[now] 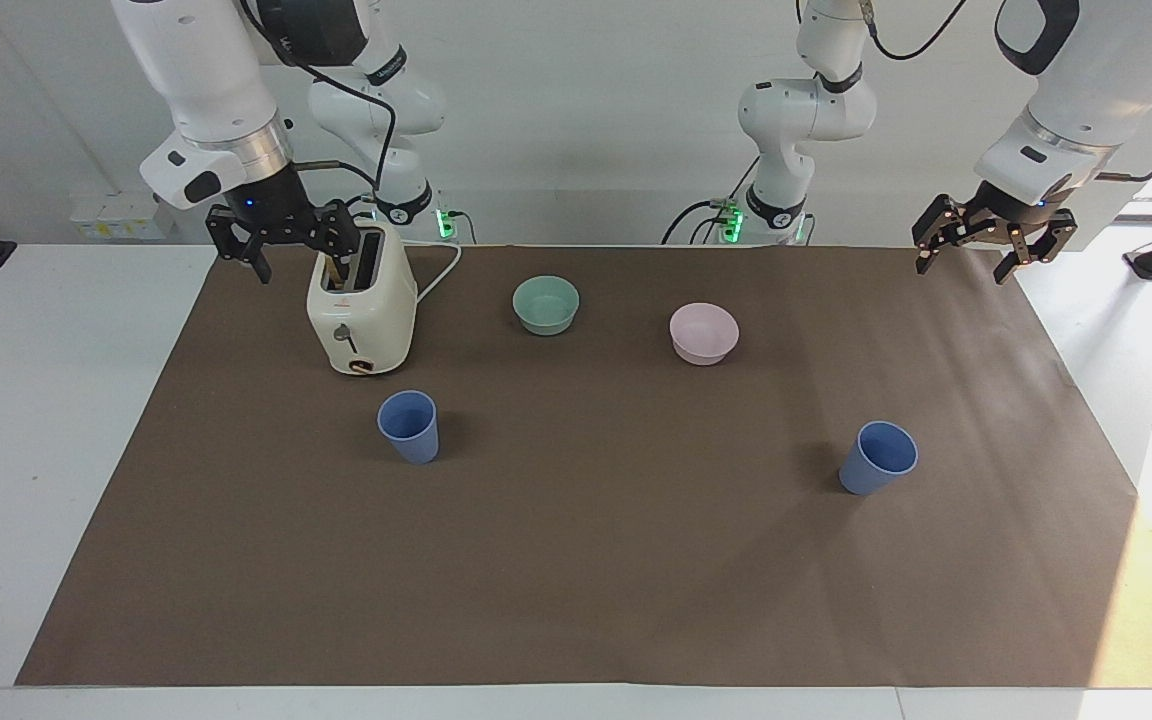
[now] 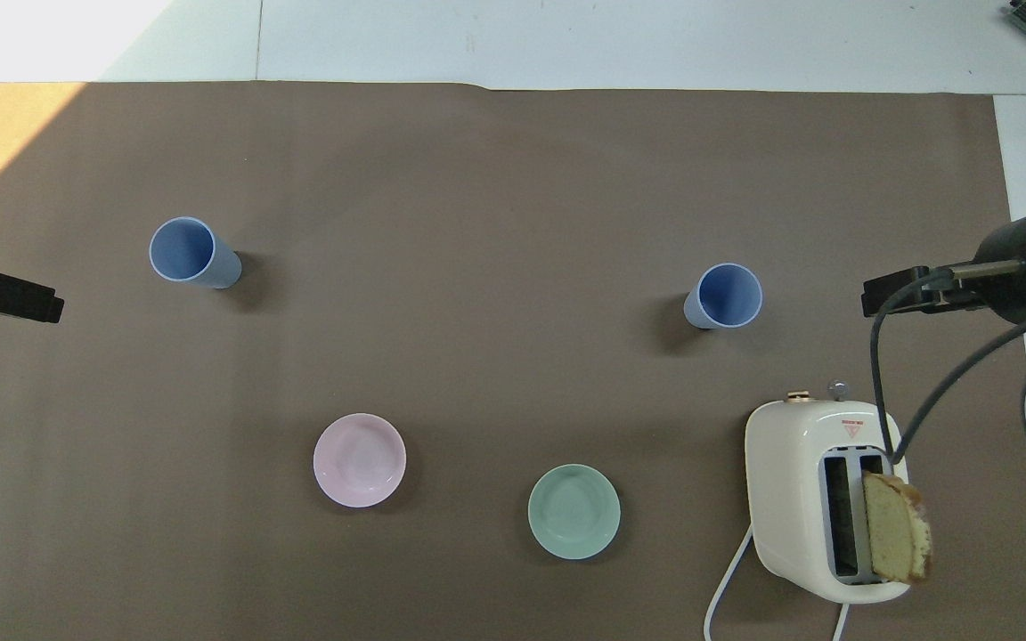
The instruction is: Stack blue cups with both arms
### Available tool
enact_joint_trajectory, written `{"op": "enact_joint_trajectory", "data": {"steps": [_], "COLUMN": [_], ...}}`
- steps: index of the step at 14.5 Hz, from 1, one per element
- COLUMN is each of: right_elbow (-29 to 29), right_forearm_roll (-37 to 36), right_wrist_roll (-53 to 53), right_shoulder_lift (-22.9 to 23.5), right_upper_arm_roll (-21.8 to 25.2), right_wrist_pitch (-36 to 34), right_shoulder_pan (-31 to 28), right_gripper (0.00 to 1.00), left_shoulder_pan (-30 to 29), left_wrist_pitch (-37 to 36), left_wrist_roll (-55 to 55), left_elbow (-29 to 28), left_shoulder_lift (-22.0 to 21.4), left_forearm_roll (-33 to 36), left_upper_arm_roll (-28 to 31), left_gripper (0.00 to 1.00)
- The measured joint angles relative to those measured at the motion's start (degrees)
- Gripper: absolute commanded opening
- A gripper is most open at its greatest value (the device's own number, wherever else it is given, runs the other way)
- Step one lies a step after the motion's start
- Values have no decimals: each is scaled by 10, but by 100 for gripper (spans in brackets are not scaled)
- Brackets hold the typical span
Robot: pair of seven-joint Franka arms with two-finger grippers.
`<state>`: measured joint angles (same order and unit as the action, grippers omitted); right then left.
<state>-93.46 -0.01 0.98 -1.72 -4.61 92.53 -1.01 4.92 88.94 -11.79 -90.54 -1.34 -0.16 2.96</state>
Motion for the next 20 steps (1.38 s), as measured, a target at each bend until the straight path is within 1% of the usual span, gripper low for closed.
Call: {"op": "enact_joint_trajectory", "data": {"steps": [20], "right_elbow": [0], "right_forearm_roll": [0], "right_wrist_roll": [0], "right_shoulder_lift": [0], "right_upper_arm_roll": [0], "right_wrist_pitch": [0], "right_shoulder_pan": [0], "right_gripper": [100], "left_shoulder_pan": [-1], "left_wrist_pitch": [2], "left_wrist_roll": [0], "left_elbow": [0], "left_shoulder_lift": [0], "left_forearm_roll": [0], "left_upper_arm_roll": [6], "left_gripper": [100]}}
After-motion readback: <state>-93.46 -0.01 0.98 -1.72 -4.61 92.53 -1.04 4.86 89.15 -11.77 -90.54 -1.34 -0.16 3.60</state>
